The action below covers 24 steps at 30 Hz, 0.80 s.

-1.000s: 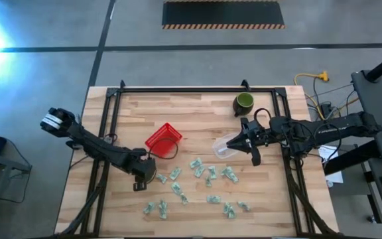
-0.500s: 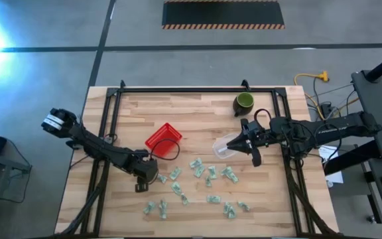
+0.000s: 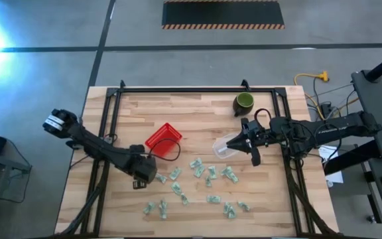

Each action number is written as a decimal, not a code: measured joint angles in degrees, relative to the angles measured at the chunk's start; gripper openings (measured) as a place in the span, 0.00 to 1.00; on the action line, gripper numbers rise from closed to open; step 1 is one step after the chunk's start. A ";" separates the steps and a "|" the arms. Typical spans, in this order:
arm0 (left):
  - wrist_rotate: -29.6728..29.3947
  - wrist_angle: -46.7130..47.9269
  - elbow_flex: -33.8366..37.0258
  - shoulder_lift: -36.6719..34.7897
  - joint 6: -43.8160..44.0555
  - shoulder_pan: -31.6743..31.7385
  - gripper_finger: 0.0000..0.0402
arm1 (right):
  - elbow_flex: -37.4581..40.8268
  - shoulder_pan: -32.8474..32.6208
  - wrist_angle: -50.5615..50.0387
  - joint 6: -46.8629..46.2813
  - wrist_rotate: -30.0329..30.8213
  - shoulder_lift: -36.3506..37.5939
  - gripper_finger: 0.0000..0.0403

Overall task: Pick and place items into bin
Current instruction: Put the stevia packet into the red bin

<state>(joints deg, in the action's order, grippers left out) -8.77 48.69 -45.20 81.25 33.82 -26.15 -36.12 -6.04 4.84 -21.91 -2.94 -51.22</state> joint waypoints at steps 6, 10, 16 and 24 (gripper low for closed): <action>0.68 -0.34 -0.83 -0.38 0.35 -1.95 0.35 | 0.00 0.00 -0.07 -0.02 0.07 0.00 0.13; 2.67 -1.60 0.58 0.29 1.76 -2.06 0.37 | 0.00 0.00 -0.09 0.01 0.07 0.00 0.13; 4.04 -0.51 0.85 1.48 7.81 -2.04 0.38 | 0.00 -0.01 -0.22 0.02 0.07 0.00 0.13; 5.48 -0.35 0.67 0.78 7.85 -2.04 0.51 | 0.09 -0.09 -0.31 0.41 0.07 0.00 0.13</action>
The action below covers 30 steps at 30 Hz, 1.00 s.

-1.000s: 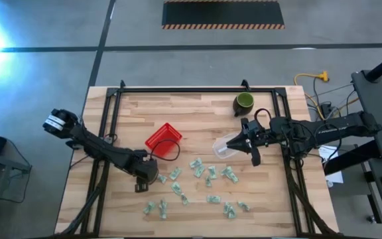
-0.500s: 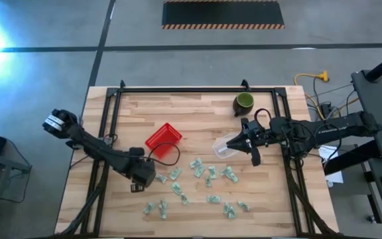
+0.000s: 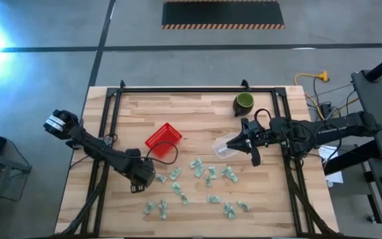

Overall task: Pick and place items into bin
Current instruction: Put the stevia packet into the red bin

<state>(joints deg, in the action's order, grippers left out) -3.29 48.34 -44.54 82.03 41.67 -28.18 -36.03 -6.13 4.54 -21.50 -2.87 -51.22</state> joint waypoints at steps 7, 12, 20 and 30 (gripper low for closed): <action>-0.10 -0.33 -0.02 0.27 -2.37 0.00 0.68 | 0.49 0.00 -0.01 0.05 0.04 0.02 0.13; -0.33 -1.78 0.50 1.97 -6.08 -0.02 0.70 | 0.70 0.00 0.02 0.05 0.04 0.02 0.13; 1.27 -5.32 3.43 3.81 -5.97 0.00 0.70 | 1.01 -0.02 0.07 -0.25 0.04 0.02 0.13; 2.14 -6.50 3.57 3.70 -5.95 -0.06 0.45 | 1.27 -0.02 0.06 -0.37 0.27 0.02 0.13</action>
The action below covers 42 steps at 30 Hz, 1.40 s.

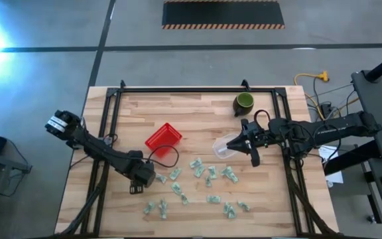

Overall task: Pick and place items into bin
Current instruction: Put the stevia packet into the red bin

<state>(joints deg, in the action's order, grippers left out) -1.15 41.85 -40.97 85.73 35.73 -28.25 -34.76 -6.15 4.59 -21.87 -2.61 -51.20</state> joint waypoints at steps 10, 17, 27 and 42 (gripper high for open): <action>0.03 -0.20 0.02 0.04 0.13 0.00 0.23 | 0.07 0.00 0.05 -0.26 1.30 0.00 0.13; -0.26 0.15 -0.52 -0.41 1.48 0.00 0.14 | 0.09 0.00 0.05 -0.24 1.30 0.00 0.13; -1.14 1.20 -2.86 -3.69 1.64 0.05 0.04 | 0.09 0.00 0.07 -0.24 1.30 0.00 0.13; -17.36 1.20 -7.30 -15.43 1.38 0.46 0.00 | 1.35 0.02 0.01 0.00 3.05 -0.02 0.13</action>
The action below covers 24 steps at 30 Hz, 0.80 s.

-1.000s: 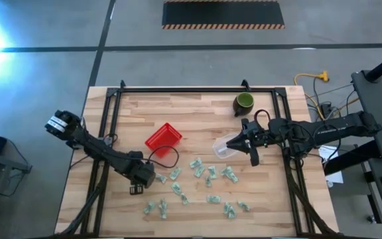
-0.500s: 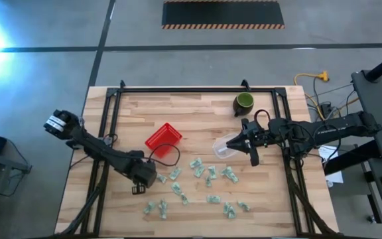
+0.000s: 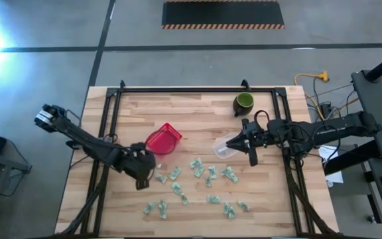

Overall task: Pick and place items into bin
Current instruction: Put the stevia packet into the red bin

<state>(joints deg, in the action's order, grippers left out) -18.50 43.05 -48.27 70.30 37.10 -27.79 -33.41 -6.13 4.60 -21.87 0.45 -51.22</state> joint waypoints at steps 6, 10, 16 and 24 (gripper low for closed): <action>-12.14 0.06 0.56 -1.22 -1.55 3.68 0.00 | 0.29 0.02 0.31 -0.20 1.17 0.02 0.13; -12.27 0.00 0.84 1.12 -5.85 7.43 0.00 | 0.29 0.02 0.33 -0.24 1.27 0.02 0.13; -14.97 -0.07 0.85 6.71 -9.29 10.94 0.02 | 0.31 0.00 0.37 -0.66 1.27 0.02 0.13; -15.14 -0.44 0.29 12.55 -10.56 13.16 0.21 | 0.31 0.00 0.42 -1.29 1.25 0.01 0.13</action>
<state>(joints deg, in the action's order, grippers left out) -33.64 42.61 -47.98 82.85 26.55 -14.63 -33.10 -6.13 5.02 -23.16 1.70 -51.21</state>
